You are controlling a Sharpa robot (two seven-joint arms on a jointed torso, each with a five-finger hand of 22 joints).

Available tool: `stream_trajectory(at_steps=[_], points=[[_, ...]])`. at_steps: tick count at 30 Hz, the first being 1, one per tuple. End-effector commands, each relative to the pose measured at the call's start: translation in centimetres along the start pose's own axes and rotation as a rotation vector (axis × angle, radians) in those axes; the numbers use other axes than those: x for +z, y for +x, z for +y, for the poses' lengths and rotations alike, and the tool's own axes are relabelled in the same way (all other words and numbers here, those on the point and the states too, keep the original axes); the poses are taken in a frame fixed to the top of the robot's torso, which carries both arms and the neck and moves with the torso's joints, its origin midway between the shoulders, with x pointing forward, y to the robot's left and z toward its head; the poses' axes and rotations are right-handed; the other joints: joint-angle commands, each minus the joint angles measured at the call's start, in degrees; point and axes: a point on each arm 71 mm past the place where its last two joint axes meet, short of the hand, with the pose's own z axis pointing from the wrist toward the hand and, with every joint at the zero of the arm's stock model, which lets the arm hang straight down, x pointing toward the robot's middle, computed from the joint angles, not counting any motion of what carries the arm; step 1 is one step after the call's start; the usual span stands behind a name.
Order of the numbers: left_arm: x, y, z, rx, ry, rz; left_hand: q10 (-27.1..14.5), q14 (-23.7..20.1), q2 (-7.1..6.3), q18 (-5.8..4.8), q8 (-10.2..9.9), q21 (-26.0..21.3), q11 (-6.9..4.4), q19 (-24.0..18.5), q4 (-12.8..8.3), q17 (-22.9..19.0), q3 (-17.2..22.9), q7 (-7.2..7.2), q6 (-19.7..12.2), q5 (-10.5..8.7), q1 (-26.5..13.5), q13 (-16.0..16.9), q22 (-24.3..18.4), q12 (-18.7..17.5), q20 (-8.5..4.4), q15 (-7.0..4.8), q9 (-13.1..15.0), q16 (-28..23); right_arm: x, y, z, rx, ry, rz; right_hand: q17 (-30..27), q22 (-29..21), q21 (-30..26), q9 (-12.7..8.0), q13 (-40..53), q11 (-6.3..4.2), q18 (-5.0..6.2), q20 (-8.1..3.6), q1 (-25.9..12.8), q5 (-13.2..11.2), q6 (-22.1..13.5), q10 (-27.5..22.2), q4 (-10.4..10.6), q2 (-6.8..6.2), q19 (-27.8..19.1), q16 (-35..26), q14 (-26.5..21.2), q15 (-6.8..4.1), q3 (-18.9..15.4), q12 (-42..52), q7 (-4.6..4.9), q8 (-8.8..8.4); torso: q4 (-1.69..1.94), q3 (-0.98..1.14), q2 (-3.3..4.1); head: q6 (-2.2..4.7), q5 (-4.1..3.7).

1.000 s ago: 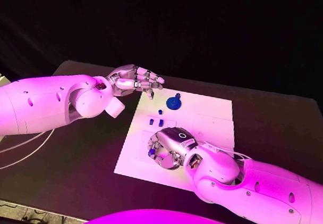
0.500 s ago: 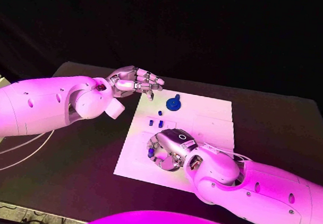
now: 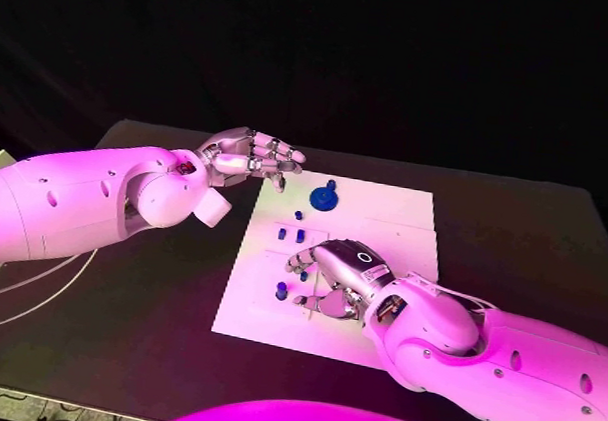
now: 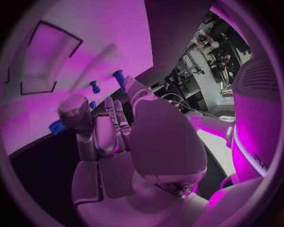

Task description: Assemble the parts on the task board

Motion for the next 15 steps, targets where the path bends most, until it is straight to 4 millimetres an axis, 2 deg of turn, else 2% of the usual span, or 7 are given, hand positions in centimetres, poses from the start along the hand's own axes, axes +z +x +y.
stream_trajectory(at_steps=[1,7,9,11,13,14,15], points=[[0.0,0.2,-0.1,-0.009,0.006,0.018,-0.44,-0.35,0.09,0.77,0.11,-0.30,0.12,-0.05,-0.19,-0.09,-0.33,0.10,-0.37,0.08,-0.17,0.05,-0.09,0.24,0.15,0.05,-0.01,-0.35,-0.9,-1.8,-0.7,0.056,-0.010,-0.051,-0.01,-0.02,-0.14,-0.15,0.11,-0.11,0.97,0.23,0.77,0.42,-0.49,0.08,0.55,0.14,0.10,-0.30,-0.14,0.08,-0.90,0.81,0.11,-0.40,-0.18,-0.03,-0.04,0.34,-0.45],[-0.2,0.1,-0.1,-0.008,0.007,0.015,-0.44,-0.35,0.09,0.77,0.11,-0.30,0.12,-0.05,-0.19,-0.09,-0.33,0.10,-0.37,0.08,-0.17,0.05,-0.09,0.24,0.15,0.05,-0.01,-0.35,-3.0,-5.3,-4.1,0.222,0.133,-0.072,1.72,1.06,2.55,-0.18,0.76,-0.78,0.53,-0.21,0.21,2.58,0.83,5.27,2.95,0.73,1.11,0.56,0.64,-0.45,-1.25,4.85,0.69,-0.16,-0.29,-0.07,-0.09,1.49,-1.83],[-0.3,0.0,-0.1,-0.008,0.008,0.012,-0.46,-0.36,0.07,0.77,0.11,-0.32,0.13,-0.05,-0.20,-0.09,-0.34,0.11,-0.38,0.08,-0.16,0.05,-0.09,0.25,0.15,0.05,-0.01,-0.36,-3.8,-6.6,-5.5,0.270,0.194,-0.073,3.69,3.11,7.70,-0.15,2.13,-1.88,-0.22,-0.74,0.09,2.91,1.63,11.38,3.92,0.91,2.60,1.52,1.26,-1.26,-0.52,8.35,0.23,0.12,-0.45,-0.09,-0.19,1.85,-2.52],[-0.3,-0.1,-0.2,-0.007,0.010,0.007,-0.46,-0.36,0.07,0.77,0.11,-0.32,0.13,-0.05,-0.20,-0.09,-0.34,0.11,-0.38,0.08,-0.16,0.05,-0.09,0.25,0.15,0.05,-0.01,-0.36,-4.9,-7.9,-6.9,0.300,0.256,-0.069,7.69,5.92,14.67,0.34,6.07,-4.06,-1.30,-2.07,0.65,2.05,4.29,20.99,4.07,0.34,4.40,3.52,2.40,-2.92,-0.05,15.61,-1.19,1.60,-0.57,-0.10,-0.25,2.01,-3.19],[-0.3,-0.1,-0.2,-0.007,0.012,0.004,-0.46,-0.36,0.07,0.77,0.11,-0.32,0.13,-0.05,-0.20,-0.09,-0.34,0.11,-0.38,0.08,-0.16,0.05,-0.09,0.25,0.15,0.05,-0.01,-0.36,-5.7,-8.6,-7.9,0.316,0.303,-0.059,8.70,7.24,17.22,0.62,15.05,-4.77,-1.80,-3.21,-0.21,1.71,4.77,20.12,5.53,-0.69,4.97,4.19,2.64,-3.74,-0.41,25.52,-1.98,2.62,-0.56,-0.17,-0.30,1.94,-3.79],[-0.3,-0.1,-0.2,-0.007,0.014,0.003,-0.47,-0.36,0.06,0.77,0.11,-0.33,0.13,-0.05,-0.19,-0.09,-0.35,0.11,-0.39,0.07,-0.19,0.05,-0.10,0.25,0.16,0.06,-0.01,-0.36,-6.3,-8.8,-8.5,0.324,0.332,-0.049,9.71,8.23,19.10,1.36,39.34,-4.90,-2.09,-3.29,-0.71,2.09,4.16,21.01,6.92,-0.35,5.34,4.80,2.84,-3.90,-0.99,46.65,-2.02,4.19,-0.56,-0.19,-0.33,1.96,-4.00],[-0.3,0.0,-0.2,-0.008,0.015,0.003,-0.48,-0.36,0.05,0.76,0.11,-0.34,0.14,-0.05,-0.17,-0.09,-0.38,0.11,-0.40,0.06,-0.23,0.05,-0.11,0.27,0.16,0.07,-0.01,-0.36,-6.8,-9.0,-8.9,0.330,0.358,-0.037,9.85,8.40,19.42,1.49,43.23,-4.76,-2.15,-3.26,-1.17,1.95,3.85,21.33,7.39,-0.39,5.38,4.87,2.85,-3.66,-1.30,49.83,-2.08,4.47,-0.57,-0.20,-0.35,1.95,-4.29]])
